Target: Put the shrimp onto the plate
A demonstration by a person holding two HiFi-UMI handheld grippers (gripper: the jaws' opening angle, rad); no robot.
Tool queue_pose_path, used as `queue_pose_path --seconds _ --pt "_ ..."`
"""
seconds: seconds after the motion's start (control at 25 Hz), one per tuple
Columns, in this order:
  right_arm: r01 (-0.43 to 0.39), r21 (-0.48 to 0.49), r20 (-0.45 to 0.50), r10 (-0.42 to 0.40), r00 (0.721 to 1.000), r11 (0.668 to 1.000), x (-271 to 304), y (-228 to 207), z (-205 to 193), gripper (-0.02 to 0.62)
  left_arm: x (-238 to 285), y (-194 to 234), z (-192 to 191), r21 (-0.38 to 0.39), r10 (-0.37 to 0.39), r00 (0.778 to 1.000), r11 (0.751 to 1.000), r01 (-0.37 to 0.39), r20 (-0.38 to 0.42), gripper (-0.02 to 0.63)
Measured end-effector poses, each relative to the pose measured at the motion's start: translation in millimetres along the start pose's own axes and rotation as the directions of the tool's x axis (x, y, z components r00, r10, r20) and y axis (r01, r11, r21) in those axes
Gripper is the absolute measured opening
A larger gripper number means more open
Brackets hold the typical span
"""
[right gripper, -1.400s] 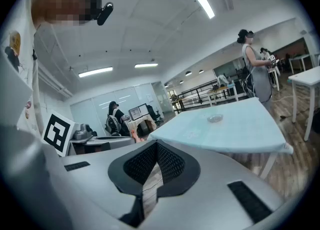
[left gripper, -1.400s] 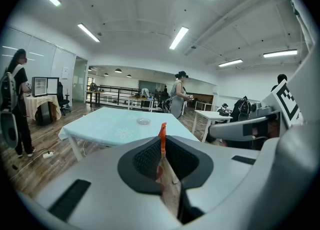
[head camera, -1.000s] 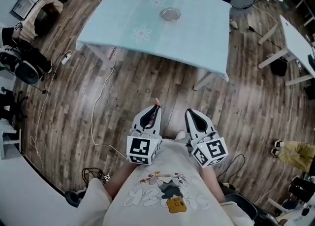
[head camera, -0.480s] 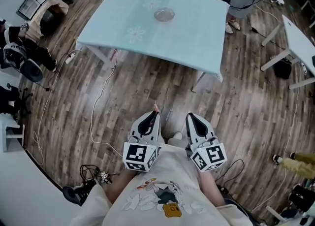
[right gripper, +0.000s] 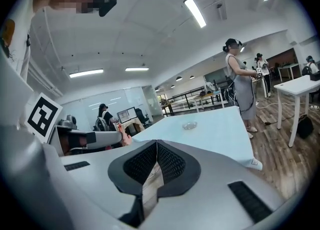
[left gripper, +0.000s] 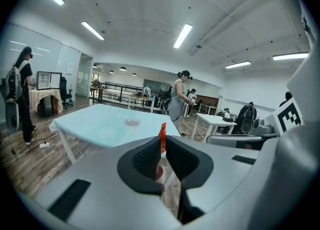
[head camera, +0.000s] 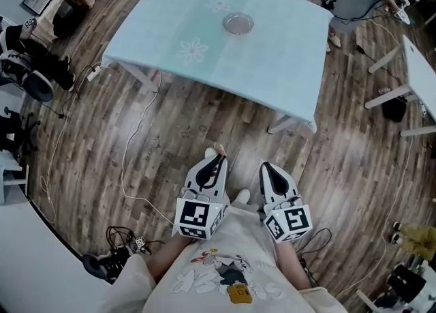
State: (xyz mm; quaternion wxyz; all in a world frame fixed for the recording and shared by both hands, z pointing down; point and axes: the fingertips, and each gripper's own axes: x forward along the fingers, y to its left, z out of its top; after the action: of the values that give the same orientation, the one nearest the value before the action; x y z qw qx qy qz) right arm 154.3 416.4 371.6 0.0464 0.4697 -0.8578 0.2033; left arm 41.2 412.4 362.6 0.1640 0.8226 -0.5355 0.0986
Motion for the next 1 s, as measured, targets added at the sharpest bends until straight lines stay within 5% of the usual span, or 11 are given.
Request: queue_pose_path --seconds 0.64,1.0 --pt "0.027 0.013 0.000 -0.027 1.000 1.000 207.0 36.0 62.8 0.023 79.1 176.7 64.4 -0.010 -0.056 0.998 0.998 0.056 0.003 0.035" --pt "0.063 0.032 -0.019 -0.063 0.998 0.997 244.7 32.1 70.5 0.023 110.2 201.7 66.6 -0.034 -0.127 0.992 0.991 0.127 -0.018 0.035"
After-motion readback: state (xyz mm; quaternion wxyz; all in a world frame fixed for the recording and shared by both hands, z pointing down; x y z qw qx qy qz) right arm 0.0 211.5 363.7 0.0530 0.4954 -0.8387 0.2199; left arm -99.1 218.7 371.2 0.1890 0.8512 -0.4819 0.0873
